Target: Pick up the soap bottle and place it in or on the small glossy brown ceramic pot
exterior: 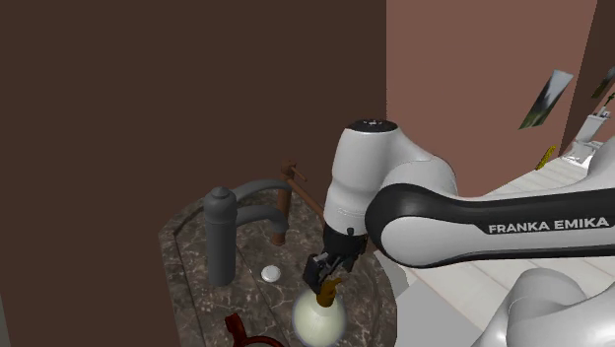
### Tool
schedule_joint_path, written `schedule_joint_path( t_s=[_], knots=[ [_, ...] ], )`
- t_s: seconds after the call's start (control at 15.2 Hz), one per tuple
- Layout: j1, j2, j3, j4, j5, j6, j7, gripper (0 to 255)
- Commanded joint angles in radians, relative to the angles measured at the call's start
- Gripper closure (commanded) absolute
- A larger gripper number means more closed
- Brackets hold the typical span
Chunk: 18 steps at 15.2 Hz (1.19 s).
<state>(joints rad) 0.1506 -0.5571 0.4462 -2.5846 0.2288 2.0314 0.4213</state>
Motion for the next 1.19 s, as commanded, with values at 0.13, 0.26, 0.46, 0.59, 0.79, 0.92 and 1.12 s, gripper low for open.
schedule_joint_path(
  t_s=[0.13, 0.26, 0.46, 0.59, 0.79, 0.92, 1.12],
  knots=[
    [0.003, 0.025, 0.021, -0.039, 0.008, 0.067, 0.012, 0],
    [0.002, 0.039, 0.028, -0.057, 0.010, 0.099, 0.013, 0],
    [0.001, 0.052, 0.034, -0.071, 0.011, 0.125, 0.014, 0],
    [0.001, 0.052, 0.034, -0.071, 0.011, 0.125, 0.014, 0],
    [0.001, 0.052, 0.034, -0.071, 0.011, 0.125, 0.014, 0],
    [0.001, 0.052, 0.034, -0.071, 0.011, 0.125, 0.014, 255],
    [0.001, 0.051, 0.034, -0.071, 0.011, 0.124, 0.014, 255]
  ],
)
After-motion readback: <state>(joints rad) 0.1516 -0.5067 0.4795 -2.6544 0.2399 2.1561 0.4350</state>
